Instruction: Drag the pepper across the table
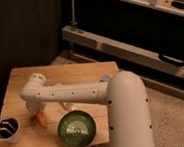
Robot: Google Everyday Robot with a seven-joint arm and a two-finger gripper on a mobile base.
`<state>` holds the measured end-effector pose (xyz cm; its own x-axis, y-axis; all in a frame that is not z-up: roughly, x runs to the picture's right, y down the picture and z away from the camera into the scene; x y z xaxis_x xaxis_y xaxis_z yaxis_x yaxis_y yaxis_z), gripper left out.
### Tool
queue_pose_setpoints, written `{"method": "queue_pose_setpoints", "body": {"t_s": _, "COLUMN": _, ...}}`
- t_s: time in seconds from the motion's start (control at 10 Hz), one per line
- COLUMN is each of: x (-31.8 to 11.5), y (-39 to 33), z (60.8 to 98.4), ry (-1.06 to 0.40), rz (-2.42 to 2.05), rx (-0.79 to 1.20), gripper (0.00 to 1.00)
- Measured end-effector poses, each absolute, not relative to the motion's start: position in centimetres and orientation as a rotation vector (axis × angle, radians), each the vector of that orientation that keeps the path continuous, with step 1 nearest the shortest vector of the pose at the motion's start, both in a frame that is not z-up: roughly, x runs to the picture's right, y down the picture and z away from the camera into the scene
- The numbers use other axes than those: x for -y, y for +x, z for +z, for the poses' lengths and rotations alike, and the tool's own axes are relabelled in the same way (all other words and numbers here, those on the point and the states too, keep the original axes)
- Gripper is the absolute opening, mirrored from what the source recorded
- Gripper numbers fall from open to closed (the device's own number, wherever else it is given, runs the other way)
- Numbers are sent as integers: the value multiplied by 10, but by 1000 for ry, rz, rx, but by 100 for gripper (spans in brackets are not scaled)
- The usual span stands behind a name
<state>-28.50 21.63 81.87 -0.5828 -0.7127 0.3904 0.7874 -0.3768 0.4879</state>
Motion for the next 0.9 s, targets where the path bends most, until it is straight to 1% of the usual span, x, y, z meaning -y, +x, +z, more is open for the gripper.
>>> {"method": "queue_pose_setpoints", "body": {"t_s": 0.9, "x": -185, "y": -316, "z": 848, "ry": -109, "rz": -2099, "rx": 773, "gripper": 4}}
